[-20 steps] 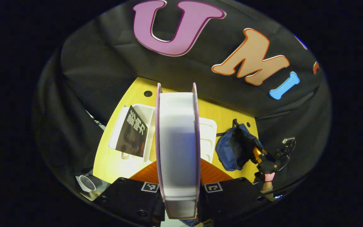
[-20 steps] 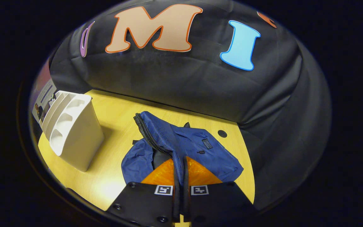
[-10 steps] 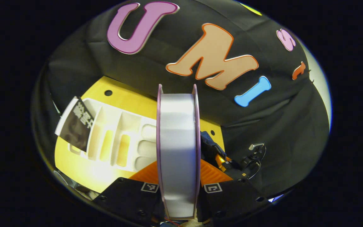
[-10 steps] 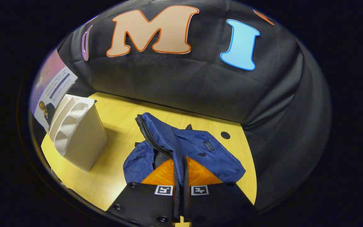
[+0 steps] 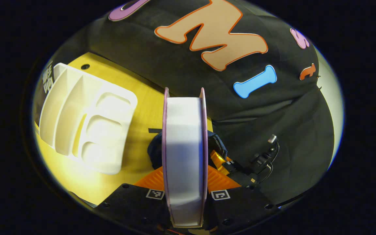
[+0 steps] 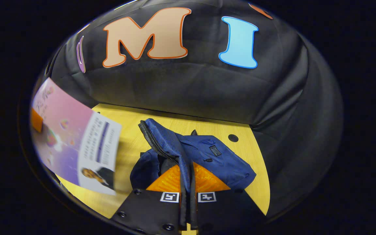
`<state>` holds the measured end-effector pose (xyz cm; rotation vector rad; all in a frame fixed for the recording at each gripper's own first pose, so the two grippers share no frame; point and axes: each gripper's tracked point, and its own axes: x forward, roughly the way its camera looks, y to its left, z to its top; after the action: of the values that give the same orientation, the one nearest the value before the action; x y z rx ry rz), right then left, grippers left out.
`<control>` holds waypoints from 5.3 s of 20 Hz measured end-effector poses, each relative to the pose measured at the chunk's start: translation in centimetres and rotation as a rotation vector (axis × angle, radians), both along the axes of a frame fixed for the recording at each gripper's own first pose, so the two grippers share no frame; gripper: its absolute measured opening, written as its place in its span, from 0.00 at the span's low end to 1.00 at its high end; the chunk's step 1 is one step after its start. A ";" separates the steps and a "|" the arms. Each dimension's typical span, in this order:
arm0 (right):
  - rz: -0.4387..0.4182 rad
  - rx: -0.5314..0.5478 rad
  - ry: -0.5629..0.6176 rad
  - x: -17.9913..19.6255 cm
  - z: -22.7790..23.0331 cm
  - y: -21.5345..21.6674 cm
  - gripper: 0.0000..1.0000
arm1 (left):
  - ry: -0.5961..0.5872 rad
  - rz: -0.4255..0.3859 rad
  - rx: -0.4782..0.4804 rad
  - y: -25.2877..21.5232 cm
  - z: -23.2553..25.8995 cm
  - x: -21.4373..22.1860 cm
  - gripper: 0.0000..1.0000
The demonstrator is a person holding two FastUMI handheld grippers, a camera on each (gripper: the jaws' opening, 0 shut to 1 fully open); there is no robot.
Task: Open the schoolbag, grab two books from the bookshelf and put them into the schoolbag.
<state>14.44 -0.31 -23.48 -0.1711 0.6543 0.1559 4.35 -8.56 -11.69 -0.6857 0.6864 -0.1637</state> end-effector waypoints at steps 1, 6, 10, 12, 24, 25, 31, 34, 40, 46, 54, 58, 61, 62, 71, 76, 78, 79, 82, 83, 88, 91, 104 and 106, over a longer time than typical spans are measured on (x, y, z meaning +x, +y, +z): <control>0.000 0.005 0.000 0.0 0.0 -0.1 0.07 | 0.000 -0.008 -0.011 -0.9 -1.3 0.5 0.37; 0.011 0.027 0.009 0.2 0.2 -0.2 0.07 | -0.031 -0.058 -0.017 -5.1 -5.6 3.4 0.37; 0.026 0.037 0.005 0.3 0.5 -0.1 0.07 | -0.086 -0.094 0.049 -6.9 -7.9 6.1 0.36; 0.025 0.048 0.002 0.4 0.7 -0.2 0.07 | -0.099 -0.090 0.058 -7.1 -9.3 7.2 0.36; 0.091 0.082 -0.002 -0.1 0.7 1.1 0.07 | -0.055 0.004 -0.222 -11.3 -16.1 12.5 0.38; 0.093 0.090 0.001 -0.2 0.7 1.2 0.07 | -0.062 0.012 -0.242 -11.5 -16.4 12.9 0.37; 0.133 0.087 0.012 -0.9 -0.2 2.0 0.05 | -0.065 0.027 -0.340 -12.7 -18.1 14.3 0.37; 0.150 0.080 0.013 -1.1 -0.4 2.6 0.06 | -0.074 0.029 -0.374 -13.3 -18.9 14.2 0.37; 0.143 0.074 0.018 -1.0 -0.6 2.3 0.05 | -0.050 0.021 -0.414 -15.6 -20.8 16.4 0.36; 0.122 0.077 0.018 -0.7 -0.2 1.8 0.05 | 0.037 -0.001 -0.293 -14.7 -22.1 14.4 0.73; 0.089 0.086 0.031 -0.5 -0.1 0.6 0.06 | 0.004 -0.020 -0.077 -11.1 -17.4 6.9 0.96; 0.064 0.087 0.033 -0.4 -0.2 0.0 0.06 | -0.005 -0.021 0.019 -7.7 -13.6 2.9 0.96; 0.052 0.080 0.029 -0.5 -0.1 0.0 0.06 | -0.031 -0.006 0.064 -5.1 -9.6 0.3 0.96; 0.049 0.077 0.029 -0.5 -0.1 0.1 0.06 | -0.042 -0.006 0.066 -4.4 -8.0 -0.4 0.96; 0.030 0.032 0.027 -0.7 -0.1 0.3 0.06 | -0.148 0.172 0.189 11.9 3.5 -7.3 0.92; 0.013 0.010 0.032 -1.5 -0.3 0.5 0.06 | -0.123 0.384 0.296 26.3 6.3 -11.1 0.96; -0.009 0.020 0.042 -1.7 -0.5 0.6 0.05 | -0.111 0.439 0.353 31.2 7.1 -12.2 0.96; -0.019 0.022 0.044 -1.7 -0.6 0.5 0.05 | -0.099 0.461 0.394 33.7 7.3 -12.6 0.95; -0.040 0.022 0.048 -1.9 -0.7 0.5 0.06 | -0.036 0.478 0.482 39.5 7.8 -13.5 0.95; -0.046 0.021 0.048 -1.8 -0.7 0.5 0.05 | -0.025 0.471 0.491 40.7 7.8 -13.2 0.95; -0.068 0.000 0.054 -1.9 -1.0 0.6 0.05 | 0.106 0.339 0.518 42.7 4.6 -10.9 0.95; -0.074 -0.013 0.065 -2.1 -1.3 0.7 0.05 | 0.209 0.256 0.556 44.0 1.6 -9.7 0.95; -0.067 -0.049 0.086 -2.7 -2.0 0.9 0.05 | 0.473 0.046 0.563 43.8 -4.7 -6.2 0.56; -0.056 -0.061 0.087 -2.7 -2.2 1.0 0.05 | 0.502 0.021 0.593 43.9 -4.8 -6.2 0.46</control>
<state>11.71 0.73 -25.65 -0.2056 0.7507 0.0900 -1.90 35.35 -16.54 -0.1534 1.1451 0.2381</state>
